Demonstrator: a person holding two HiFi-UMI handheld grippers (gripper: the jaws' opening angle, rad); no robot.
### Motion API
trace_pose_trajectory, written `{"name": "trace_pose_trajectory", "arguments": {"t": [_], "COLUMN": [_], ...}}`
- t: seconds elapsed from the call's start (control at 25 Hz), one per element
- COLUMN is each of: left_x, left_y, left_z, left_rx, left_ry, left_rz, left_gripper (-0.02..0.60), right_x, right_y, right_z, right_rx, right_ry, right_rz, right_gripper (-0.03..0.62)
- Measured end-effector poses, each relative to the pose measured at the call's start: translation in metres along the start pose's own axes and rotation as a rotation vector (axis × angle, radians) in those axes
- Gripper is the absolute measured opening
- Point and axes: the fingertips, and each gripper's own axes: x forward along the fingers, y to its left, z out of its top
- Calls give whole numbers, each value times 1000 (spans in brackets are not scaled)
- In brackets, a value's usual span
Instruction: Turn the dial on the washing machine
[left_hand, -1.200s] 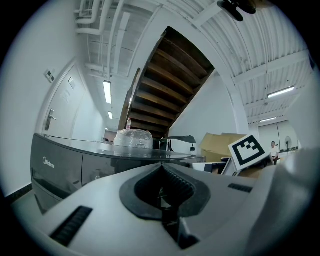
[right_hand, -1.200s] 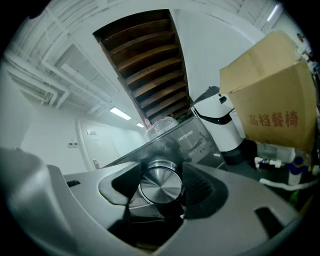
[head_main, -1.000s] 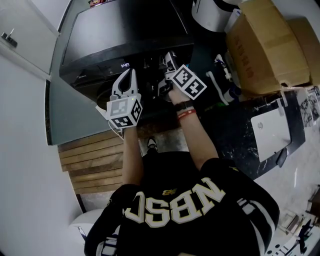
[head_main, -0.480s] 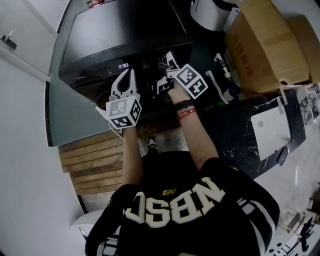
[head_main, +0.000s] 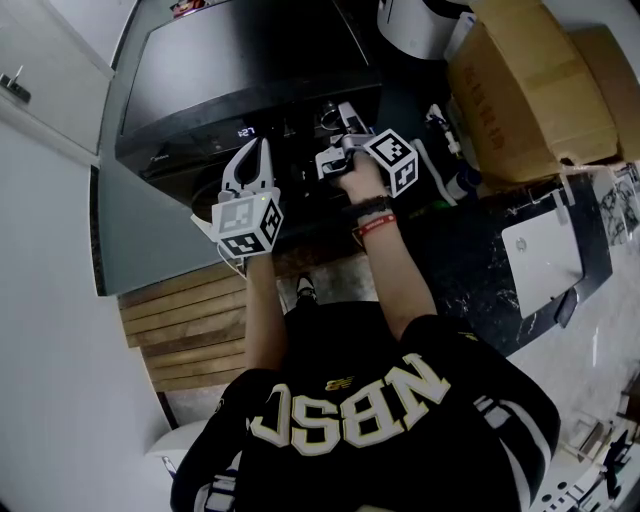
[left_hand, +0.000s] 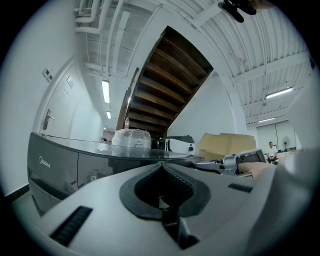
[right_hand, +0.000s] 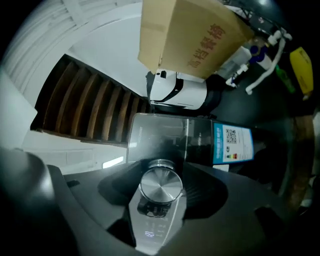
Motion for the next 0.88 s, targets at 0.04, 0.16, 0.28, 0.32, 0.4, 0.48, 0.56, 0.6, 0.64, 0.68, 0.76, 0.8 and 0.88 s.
{"name": "trace_pose_trajectory", "arguments": {"t": [0.04, 0.16, 0.28, 0.32, 0.4, 0.48, 0.56, 0.6, 0.64, 0.68, 0.76, 0.8, 0.88], "left_x": [0, 1, 2, 2, 2, 1, 0, 0, -1, -2, -4, -5, -7], "left_y": [0, 0, -3, -3, -5, -6, -6, -6, -7, -7, -9, -10, -12], "left_z": [0, -2, -2, -2, -2, -1, -1, -1, -1, 0, 0, 0, 1], "left_rx": [-1, -3, -5, -4, -3, -3, -2, -1, 0, 1, 3, 4, 8], "left_ry": [2, 6, 4, 4, 4, 4, 5, 5, 5, 5, 4, 3, 1], "left_rz": [0, -3, -6, -7, -8, -7, -3, -1, 1, 2, 5, 7, 10], "left_gripper": [12, 12, 12, 12, 12, 12, 12, 12, 12, 12, 12, 12, 12], "right_x": [0, 1, 2, 1, -3, -11, -19, -23, -27, -31, -40, -43, -50], "right_y": [-1, -2, -1, -1, 0, 4, 10, 13, 17, 20, 25, 26, 29], "right_z": [0, 0, -1, -1, 1, 5, 9, 10, 10, 9, 5, 4, 1], "right_rx": [26, 41, 34, 28, -12, -98, -215, -281, -350, -422, -567, -639, -780], "right_ry": [2, 14, 42, 52, 68, 73, 81, 90, 103, 118, 147, 158, 170], "right_rz": [3, 14, 28, 33, 43, 54, 65, 72, 80, 89, 104, 109, 117], "right_gripper": [267, 268, 272, 272, 272, 263, 240, 227, 215, 203, 184, 176, 164]}}
